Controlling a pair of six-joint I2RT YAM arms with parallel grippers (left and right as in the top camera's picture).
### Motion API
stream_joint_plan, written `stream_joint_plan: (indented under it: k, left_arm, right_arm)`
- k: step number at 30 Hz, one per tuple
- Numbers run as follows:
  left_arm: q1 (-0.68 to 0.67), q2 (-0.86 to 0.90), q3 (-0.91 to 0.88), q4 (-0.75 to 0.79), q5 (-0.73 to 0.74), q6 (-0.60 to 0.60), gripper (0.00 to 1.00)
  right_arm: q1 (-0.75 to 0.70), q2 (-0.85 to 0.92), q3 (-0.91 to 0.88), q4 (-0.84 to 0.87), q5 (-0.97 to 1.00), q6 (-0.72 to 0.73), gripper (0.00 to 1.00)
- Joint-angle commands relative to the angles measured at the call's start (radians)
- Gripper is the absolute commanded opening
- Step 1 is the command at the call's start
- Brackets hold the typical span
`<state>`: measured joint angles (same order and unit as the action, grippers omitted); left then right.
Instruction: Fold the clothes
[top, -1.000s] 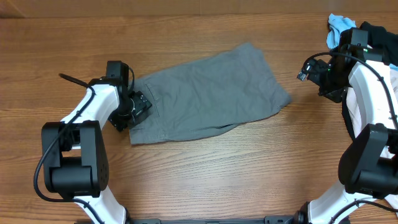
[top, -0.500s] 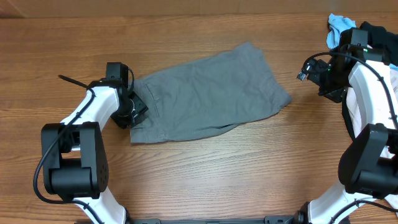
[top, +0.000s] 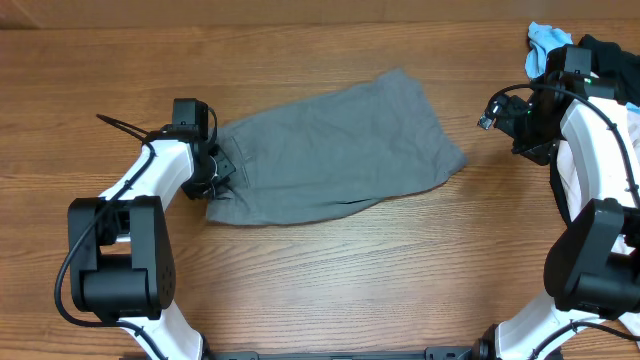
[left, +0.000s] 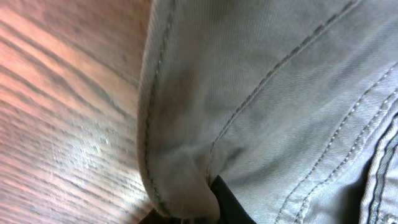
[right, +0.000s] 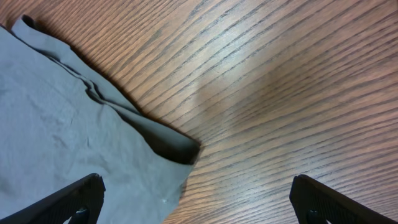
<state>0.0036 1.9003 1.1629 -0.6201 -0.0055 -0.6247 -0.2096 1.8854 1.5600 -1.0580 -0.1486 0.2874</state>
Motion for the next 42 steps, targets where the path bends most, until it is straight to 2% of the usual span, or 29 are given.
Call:
stream_joint_plan:
  k: [1, 2, 6, 10, 12, 16, 24, 25, 26, 27, 31, 38, 42]
  left_arm:
    - [0.005, 0.011, -0.017, 0.061, -0.107, 0.025, 0.09]
    - [0.005, 0.011, -0.017, 0.096, -0.109, 0.046, 0.04]
    - [0.005, 0.011, -0.013, 0.254, -0.112, 0.191, 0.04]
    - [0.005, 0.011, -0.005, 0.371, -0.2, 0.271, 0.08]
    - [0.005, 0.011, -0.001, 0.413, -0.246, 0.309, 0.13]
    - [0.005, 0.011, 0.044, 0.396, -0.258, 0.391, 0.19]
    - [0.005, 0.01, 0.171, 0.245, -0.25, 0.392, 0.22]
    - [0.005, 0.01, 0.184, 0.222, -0.247, 0.392, 0.27]
    - [0.005, 0.01, 0.197, 0.196, -0.245, 0.393, 0.38]
    - [0.005, 0.01, 0.209, 0.17, -0.245, 0.393, 0.56]
    - [0.018, 0.01, 0.232, 0.059, -0.22, 0.392, 1.0]
    - [0.063, 0.011, 0.213, -0.024, -0.056, 0.394, 0.96]
    - [0.088, 0.011, 0.199, -0.05, -0.038, 0.392, 0.94]
  right_arm:
    - [-0.003, 0.002, 0.021, 0.005, 0.01, -0.004, 1.0]
    - [-0.003, 0.002, 0.021, 0.005, 0.01, -0.004, 1.0]
    - [-0.003, 0.002, 0.021, 0.005, 0.01, -0.004, 1.0]
    - [-0.003, 0.002, 0.021, 0.005, 0.01, -0.004, 1.0]
    - [-0.003, 0.002, 0.021, 0.005, 0.01, -0.004, 1.0]
    - [-0.003, 0.002, 0.021, 0.005, 0.01, -0.004, 1.0]
    - [-0.003, 0.002, 0.021, 0.016, 0.014, -0.004, 1.0]
    - [-0.003, 0.002, 0.021, 0.016, 0.014, -0.004, 1.0]
    - [-0.003, 0.002, 0.021, 0.016, 0.014, -0.004, 1.0]
    - [-0.003, 0.002, 0.021, 0.016, 0.014, -0.004, 1.0]
    - [-0.003, 0.002, 0.021, 0.016, 0.014, -0.004, 1.0]
    - [-0.003, 0.002, 0.021, 0.016, 0.014, -0.004, 1.0]
    - [-0.003, 0.002, 0.021, 0.016, 0.014, -0.003, 1.0]
